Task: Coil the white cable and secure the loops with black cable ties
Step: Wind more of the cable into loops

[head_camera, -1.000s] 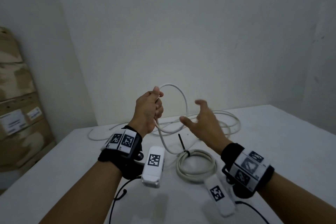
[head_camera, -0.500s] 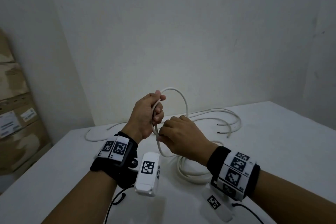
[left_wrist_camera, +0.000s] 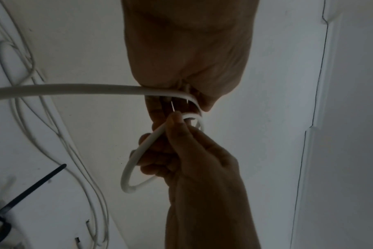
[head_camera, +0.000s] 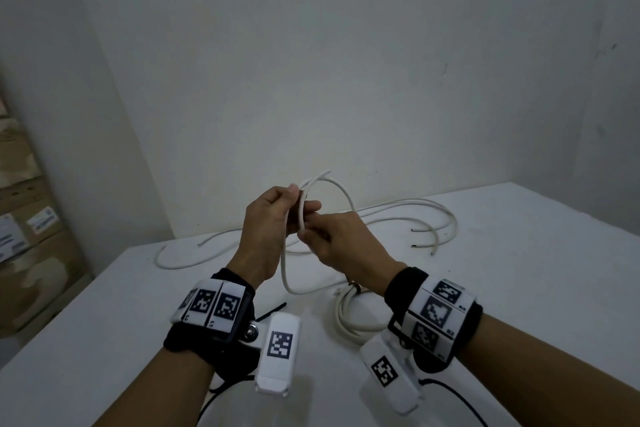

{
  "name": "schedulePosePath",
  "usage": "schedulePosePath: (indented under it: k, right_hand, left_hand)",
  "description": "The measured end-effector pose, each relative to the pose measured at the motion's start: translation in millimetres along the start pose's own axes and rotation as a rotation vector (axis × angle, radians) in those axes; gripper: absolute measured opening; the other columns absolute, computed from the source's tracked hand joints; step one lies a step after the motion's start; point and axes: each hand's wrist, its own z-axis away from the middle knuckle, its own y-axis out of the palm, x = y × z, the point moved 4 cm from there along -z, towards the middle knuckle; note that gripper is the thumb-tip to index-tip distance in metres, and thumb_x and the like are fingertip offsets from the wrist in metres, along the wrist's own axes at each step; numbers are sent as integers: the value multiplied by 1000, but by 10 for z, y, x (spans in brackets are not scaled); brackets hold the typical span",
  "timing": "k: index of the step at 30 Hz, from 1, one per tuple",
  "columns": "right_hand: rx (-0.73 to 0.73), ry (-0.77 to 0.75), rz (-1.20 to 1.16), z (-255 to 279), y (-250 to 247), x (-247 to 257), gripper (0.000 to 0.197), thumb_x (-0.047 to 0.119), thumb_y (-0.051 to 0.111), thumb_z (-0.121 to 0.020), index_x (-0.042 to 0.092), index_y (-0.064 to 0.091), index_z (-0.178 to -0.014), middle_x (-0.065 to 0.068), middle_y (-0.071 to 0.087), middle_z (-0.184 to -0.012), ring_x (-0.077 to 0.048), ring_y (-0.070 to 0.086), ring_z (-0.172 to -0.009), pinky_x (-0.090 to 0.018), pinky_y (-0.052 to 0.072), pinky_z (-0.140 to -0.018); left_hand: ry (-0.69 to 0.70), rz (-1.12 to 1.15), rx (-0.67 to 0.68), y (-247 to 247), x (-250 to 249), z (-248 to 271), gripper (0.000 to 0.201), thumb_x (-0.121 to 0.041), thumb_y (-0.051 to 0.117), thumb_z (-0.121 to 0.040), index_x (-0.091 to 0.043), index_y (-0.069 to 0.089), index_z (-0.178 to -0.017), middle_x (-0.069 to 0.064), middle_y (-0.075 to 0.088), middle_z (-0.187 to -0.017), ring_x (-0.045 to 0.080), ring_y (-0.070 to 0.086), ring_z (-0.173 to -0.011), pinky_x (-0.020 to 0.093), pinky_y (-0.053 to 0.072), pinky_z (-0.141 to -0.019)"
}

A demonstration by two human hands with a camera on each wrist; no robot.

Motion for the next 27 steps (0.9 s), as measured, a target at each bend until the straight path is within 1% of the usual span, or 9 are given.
schedulePosePath:
  k: [2, 4, 7, 10, 12, 16, 18, 22, 27]
  right_hand:
    - [-14, 20, -33, -39, -6, 40, 21, 20, 54, -95, 6, 66, -84, 7, 45, -55, -11, 39, -46, -18, 29, -51]
    - [59, 39, -18, -70, -2, 89, 27, 25, 51, -97, 6, 63, -81, -1, 52, -58, -16, 41, -51, -27, 36, -55]
    - [182, 9, 215, -49, 7, 131, 43, 37, 46, -98, 10, 54, -65, -4, 49, -56, -21, 41, -54, -30, 26, -50]
    - [-219, -85, 413, 4, -254, 103, 35, 38, 53, -92, 15, 57, -67, 0, 54, -59, -16, 48, -52, -21, 22, -43]
    - [-442, -94, 330, 10, -434, -9, 20, 33, 54, -90, 15, 64, -86, -1, 59, -77, -16, 55, -69, -23, 36, -50]
    - [-237, 49, -11, -137, -461, -258, 17, 23, 56, -94, 16, 68, -103, 1, 68, -94, -10, 58, -85, -24, 43, -73]
    - [-124, 153, -198, -182, -420, -304, 13, 22, 57, -93, 15, 68, -96, 4, 69, -84, -2, 59, -72, -16, 43, -68]
    - [146, 314, -543, -204, -353, -347, 15, 19, 55, -95, 8, 64, -93, -5, 64, -76, -13, 57, -65, -14, 45, -58]
    - [128, 303, -511, -276, -310, -294, 12, 12, 56, -94, 6, 62, -85, -4, 54, -68, -16, 47, -64, -22, 40, -59]
  left_hand:
    - [36, -69, 10, 25, 10, 4, 21, -19, 53, -97, -2, 62, -87, 3, 71, -69, 13, 67, -66, 21, 53, -61]
    - [61, -125, 0, 38, 11, 8, 19, -16, 56, -95, -4, 61, -81, -1, 63, -60, 7, 59, -56, 18, 50, -56]
    - [50, -143, -9, -1, -16, 8, 17, -14, 57, -94, -6, 59, -79, 3, 52, -61, 9, 48, -49, 18, 44, -48]
    - [28, -141, 24, -80, -55, -12, 15, -14, 57, -94, -7, 58, -82, 5, 50, -62, 12, 44, -50, 22, 39, -44]
    - [-6, -134, 47, -115, -65, -26, 15, -14, 59, -93, -9, 58, -79, 5, 50, -62, 14, 43, -52, 23, 34, -44]
    - [-54, -135, 74, -108, -74, -42, 20, -10, 57, -91, -11, 55, -71, 6, 50, -59, 14, 42, -50, 22, 31, -43]
    - [-75, -128, 94, -93, -73, -42, 23, -8, 56, -91, -11, 53, -68, 4, 50, -56, 14, 40, -49, 22, 29, -43]
    - [-126, -117, 101, -142, -32, -43, 23, -6, 55, -90, -10, 51, -68, 4, 49, -55, 15, 39, -51, 22, 27, -44]
    - [-198, -198, 229, -141, -41, -4, 16, -11, 45, -96, -4, 60, -98, 11, 58, -72, 22, 51, -54, 26, 38, -45]
